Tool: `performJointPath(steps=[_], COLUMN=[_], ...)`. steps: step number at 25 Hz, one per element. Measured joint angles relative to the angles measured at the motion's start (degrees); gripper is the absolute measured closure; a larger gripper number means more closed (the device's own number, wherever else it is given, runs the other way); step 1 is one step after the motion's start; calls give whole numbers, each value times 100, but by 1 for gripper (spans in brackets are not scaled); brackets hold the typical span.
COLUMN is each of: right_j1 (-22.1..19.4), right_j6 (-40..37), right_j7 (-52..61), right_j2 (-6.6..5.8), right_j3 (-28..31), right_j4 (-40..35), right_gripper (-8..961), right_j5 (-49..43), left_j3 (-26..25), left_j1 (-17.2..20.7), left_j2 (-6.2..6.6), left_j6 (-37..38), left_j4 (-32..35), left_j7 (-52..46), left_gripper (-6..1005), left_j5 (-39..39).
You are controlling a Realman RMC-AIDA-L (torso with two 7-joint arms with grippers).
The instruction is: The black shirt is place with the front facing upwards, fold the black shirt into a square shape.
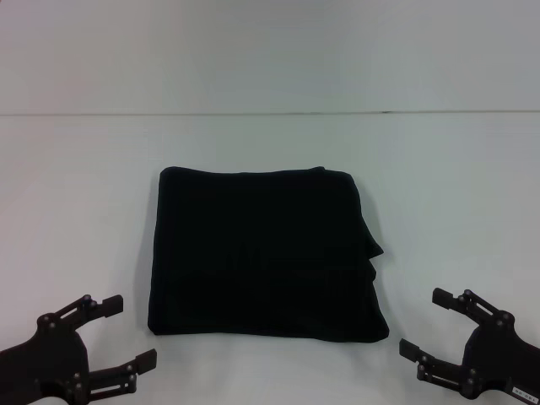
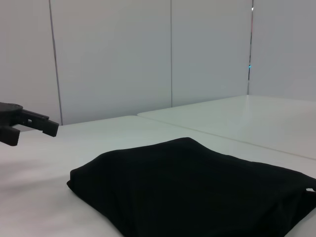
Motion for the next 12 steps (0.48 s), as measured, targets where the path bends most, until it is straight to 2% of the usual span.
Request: performJointPath(steps=[12], right_j1=[-6], right_j6=[-25], right_j7=[6], right_j2=[0], right_j3=[16], right_j4=[0], right_gripper=[11], right_j5=[0], left_j3=[-3], left_j1=[4], left_j2=[0], left_j6=[-17], left_j4=[0], left_j7=[5], left_gripper=[51], left_j5=[-10])
